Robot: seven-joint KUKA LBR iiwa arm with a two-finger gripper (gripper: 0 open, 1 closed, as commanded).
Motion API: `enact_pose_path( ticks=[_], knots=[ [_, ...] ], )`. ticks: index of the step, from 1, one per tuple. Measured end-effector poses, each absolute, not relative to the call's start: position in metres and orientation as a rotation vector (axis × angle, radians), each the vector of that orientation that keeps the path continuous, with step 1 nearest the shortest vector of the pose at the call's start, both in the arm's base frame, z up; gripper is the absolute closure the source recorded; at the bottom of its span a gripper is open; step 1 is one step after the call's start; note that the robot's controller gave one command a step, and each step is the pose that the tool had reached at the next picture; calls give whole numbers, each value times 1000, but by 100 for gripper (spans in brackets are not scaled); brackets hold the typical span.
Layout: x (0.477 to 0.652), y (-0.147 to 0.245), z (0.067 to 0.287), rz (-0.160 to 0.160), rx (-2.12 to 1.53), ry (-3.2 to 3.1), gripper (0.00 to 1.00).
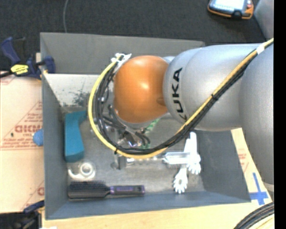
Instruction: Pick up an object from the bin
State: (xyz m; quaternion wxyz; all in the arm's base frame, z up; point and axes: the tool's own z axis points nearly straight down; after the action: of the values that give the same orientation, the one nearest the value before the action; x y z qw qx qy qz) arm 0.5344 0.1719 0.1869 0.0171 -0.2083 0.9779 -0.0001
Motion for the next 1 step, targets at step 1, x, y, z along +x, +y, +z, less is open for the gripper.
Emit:
enact_pose_path(
  ticks=[1],
  knots=[
    [519,196,137,-3,-732,3049,0]
  ],
)
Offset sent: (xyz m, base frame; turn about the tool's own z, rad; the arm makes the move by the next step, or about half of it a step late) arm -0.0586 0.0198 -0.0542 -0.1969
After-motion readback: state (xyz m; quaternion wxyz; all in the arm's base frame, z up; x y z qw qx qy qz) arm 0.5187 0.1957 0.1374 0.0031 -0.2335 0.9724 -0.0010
